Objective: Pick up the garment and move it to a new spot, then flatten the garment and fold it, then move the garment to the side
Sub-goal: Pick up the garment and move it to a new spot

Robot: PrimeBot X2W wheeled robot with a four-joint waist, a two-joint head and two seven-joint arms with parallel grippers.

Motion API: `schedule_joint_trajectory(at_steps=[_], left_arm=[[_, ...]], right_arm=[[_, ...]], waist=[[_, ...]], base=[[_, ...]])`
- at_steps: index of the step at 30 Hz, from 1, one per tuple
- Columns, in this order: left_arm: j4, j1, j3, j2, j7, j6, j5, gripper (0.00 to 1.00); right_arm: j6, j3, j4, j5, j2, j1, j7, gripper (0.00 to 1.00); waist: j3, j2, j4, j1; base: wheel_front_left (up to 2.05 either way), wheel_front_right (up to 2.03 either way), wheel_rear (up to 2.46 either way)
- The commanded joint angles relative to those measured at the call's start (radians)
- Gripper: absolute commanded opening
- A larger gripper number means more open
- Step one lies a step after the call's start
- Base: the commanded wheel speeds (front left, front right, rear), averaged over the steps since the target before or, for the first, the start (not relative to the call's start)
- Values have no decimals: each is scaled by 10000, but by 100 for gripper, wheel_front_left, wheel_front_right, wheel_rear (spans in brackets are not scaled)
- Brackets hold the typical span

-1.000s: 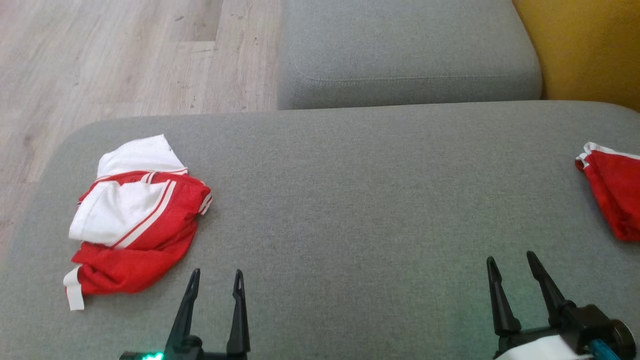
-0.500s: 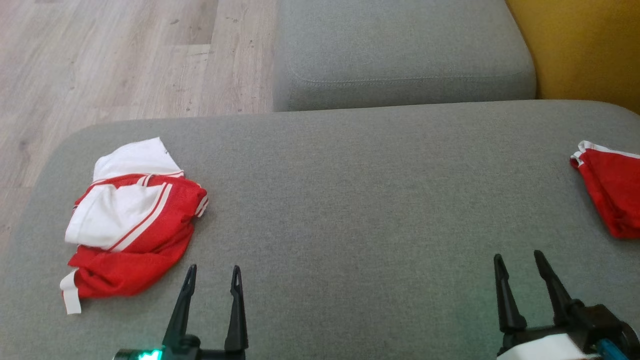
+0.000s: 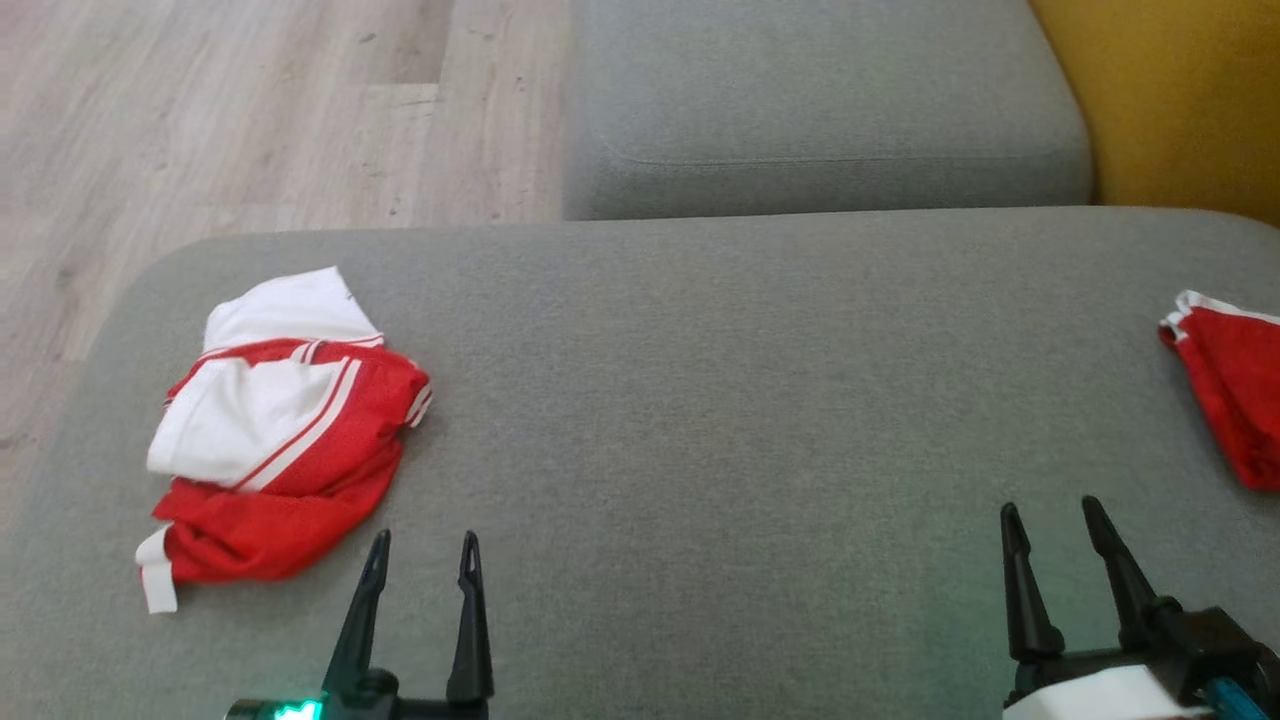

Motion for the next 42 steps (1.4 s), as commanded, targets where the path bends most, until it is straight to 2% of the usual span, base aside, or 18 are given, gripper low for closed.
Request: schedule_joint_trajectory(at_steps=[1,7,18,25,30,35,39,42], left_arm=[[-290,-325,378,-38,-51,102,74,100],[-294,-417,384,-38,-51,165,83,100],[-369,-401,524,-38,-51,138,140,100],[-522,-337,724,-38,-51,198,130,100],[-587,-488,861,-36,-51,155,135,100],[-771,-1112,1143,-21,-51,133,163,100],[-811,-2232,1417,-24,-51,114,72,100],[-337,-3351,1566,9,-51,-168,-45,100]], right_arm=[[-7,245,-301,-14,-62,-226,-108,100],[-7,328,-287,34,-61,-192,-108,100],[-7,396,-189,275,-61,-161,-109,100],[-7,392,-204,240,-61,-238,-109,100],[-7,376,-202,123,-61,-214,-109,100],[-7,403,-258,-125,-168,-285,-109,100],[-7,378,-407,-240,-660,-489,-109,100],[-7,358,-567,-274,-1147,-623,-109,100]], waist=[[14,-1,125,0],[92,-1,901,0],[249,-1,3063,0],[439,-1,4137,0],[613,-1,4378,0],[1127,-1,4329,0],[1945,-1,4150,0],[2651,-1,4008,0]], base=[[0,0,0],[0,0,0],[0,0,0],[0,0,0],[0,0,0],[0,0,0],[0,0,0],[0,0,0]])
